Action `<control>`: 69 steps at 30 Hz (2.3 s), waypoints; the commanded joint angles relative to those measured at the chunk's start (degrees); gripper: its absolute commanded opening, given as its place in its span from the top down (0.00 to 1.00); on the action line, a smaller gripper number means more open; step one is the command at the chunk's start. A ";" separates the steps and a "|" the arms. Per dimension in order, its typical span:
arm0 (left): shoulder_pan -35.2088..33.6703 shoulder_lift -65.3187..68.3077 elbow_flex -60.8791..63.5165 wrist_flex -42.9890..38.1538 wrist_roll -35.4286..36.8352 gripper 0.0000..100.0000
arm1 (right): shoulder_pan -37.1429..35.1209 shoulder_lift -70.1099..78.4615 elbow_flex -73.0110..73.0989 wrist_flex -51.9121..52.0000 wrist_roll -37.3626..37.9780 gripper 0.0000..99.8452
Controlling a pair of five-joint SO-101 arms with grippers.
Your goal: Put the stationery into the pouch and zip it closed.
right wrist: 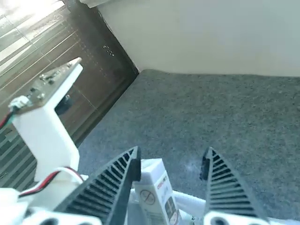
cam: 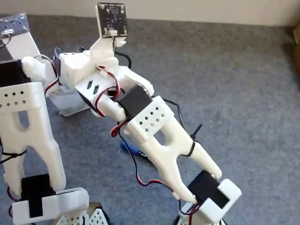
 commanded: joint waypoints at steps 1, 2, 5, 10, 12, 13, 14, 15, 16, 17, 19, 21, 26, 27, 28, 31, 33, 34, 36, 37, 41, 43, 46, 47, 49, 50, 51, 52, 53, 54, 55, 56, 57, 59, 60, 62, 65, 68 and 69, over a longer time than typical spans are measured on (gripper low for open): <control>1.80 -0.66 1.45 0.35 0.79 0.99 | -1.01 0.22 -3.38 -1.45 -0.18 0.79; 1.80 -0.66 1.54 0.35 0.79 0.99 | -0.92 0.57 -3.38 -1.54 -0.09 0.79; 1.27 -0.66 1.36 0.35 0.79 0.99 | -0.92 1.54 -3.30 -1.54 1.93 0.79; 0.04 -0.57 1.54 -0.35 0.79 0.99 | -1.01 2.59 -3.12 -1.19 11.34 0.79; -0.75 -0.57 1.36 -0.44 0.88 0.99 | -0.92 2.59 -3.12 1.63 15.38 0.79; -0.92 -0.57 1.27 -0.53 0.88 0.99 | -0.92 2.59 -3.21 4.09 17.05 0.79; -1.10 -0.31 1.27 -0.53 0.88 0.99 | -0.92 2.51 -3.38 6.46 18.46 0.79; -1.27 -0.22 1.27 -0.53 0.88 0.99 | -1.10 2.33 -3.74 8.57 19.69 0.79; -1.27 -0.13 1.27 -0.70 0.88 0.99 | -1.27 1.98 -4.97 10.59 20.57 0.79; -1.27 -0.13 1.45 -1.23 0.88 0.99 | -1.27 1.89 -6.11 12.97 21.19 0.79; -1.27 -0.13 1.45 -1.58 0.88 0.99 | -1.27 1.71 -8.31 17.54 21.71 0.79; -1.27 -0.13 1.27 -1.67 0.97 0.99 | -1.27 1.54 -11.21 22.29 21.80 0.79; -1.27 -0.04 1.27 -2.90 1.05 0.99 | -2.24 1.89 -19.65 32.84 24.09 0.79; -1.27 -0.04 1.19 -2.90 1.49 0.99 | -3.21 1.80 -20.62 34.42 25.67 0.79; -1.54 -0.04 1.19 -2.90 2.37 0.99 | -4.00 1.80 -21.05 36.53 26.90 0.79; -2.77 -0.04 1.01 -2.90 2.99 0.99 | -5.93 1.63 -21.41 42.42 29.45 0.79; -3.65 -0.04 1.01 -2.90 2.99 0.99 | -6.37 1.54 -21.41 44.97 30.59 0.79; -3.74 -0.04 1.01 -2.90 2.99 0.99 | -6.55 1.54 -21.41 46.02 31.30 0.79; -3.74 -0.04 1.01 -2.90 2.99 0.99 | -6.73 1.80 -21.23 47.87 32.97 0.79; -3.74 -0.04 1.01 -2.90 2.99 0.99 | -7.16 1.80 -21.14 48.04 33.76 0.79; -3.74 -0.04 1.01 -2.90 2.99 0.99 | -7.25 1.98 -21.05 47.78 35.43 0.79; -3.74 -0.04 1.01 -2.90 2.99 0.99 | -7.25 1.80 -21.41 47.78 35.16 0.79; -3.74 -0.04 1.01 -2.90 2.99 0.99 | -7.43 1.45 -21.49 48.22 35.16 0.79; -3.74 -0.04 1.01 -2.90 2.99 0.99 | -7.52 1.45 -21.49 48.31 35.16 0.79; -3.74 -0.40 1.01 -2.90 2.99 0.99 | -7.60 1.36 -21.49 48.31 35.08 0.79; -4.00 -0.57 1.01 -2.81 2.99 0.99 | -7.16 1.10 -21.58 48.40 35.08 0.79; -4.79 -0.66 0.92 -2.64 2.99 0.99 | -6.73 0.31 -21.93 48.92 35.08 0.79; -5.58 -0.84 0.48 -2.46 2.99 0.99 | -5.14 -1.10 -22.81 50.07 35.08 0.79; -6.37 -1.10 0.04 -2.46 2.90 0.99 | -3.82 -2.42 -23.52 51.03 35.08 0.79; -7.25 -1.27 -0.13 -2.46 2.81 0.99 | -2.86 -3.74 -24.13 51.91 35.08 0.79; -8.22 -1.45 -0.13 -2.46 2.81 0.99 | -1.89 -5.05 -24.84 52.97 35.08 0.79; -9.01 -1.63 -0.13 -2.46 2.81 0.99 | -1.10 -6.29 -25.19 54.02 35.08 0.79; -9.63 -1.71 -0.13 -2.46 2.81 0.99 | -0.57 -7.25 -25.54 54.99 35.08 0.79; -10.68 -1.80 -0.31 -2.46 2.73 0.99 | 0.22 -8.92 -25.36 56.48 35.08 0.79; -11.21 -1.80 -0.40 -2.46 2.73 0.99 | 0.40 -9.01 -24.57 57.01 34.73 0.79; -12.09 -1.80 -0.48 -2.46 2.73 0.99 | 1.27 -9.27 -21.05 57.10 31.91 0.79; -13.14 -1.89 -0.48 -2.46 2.73 0.99 | 3.03 -9.27 -16.57 57.10 30.24 0.79; -15.69 -1.89 -0.48 -2.46 2.73 0.99 | 4.88 -9.27 -11.30 57.10 30.33 0.79; -16.84 -1.89 -0.48 -2.46 2.73 0.99 | 5.14 -9.27 -9.45 57.10 30.33 0.79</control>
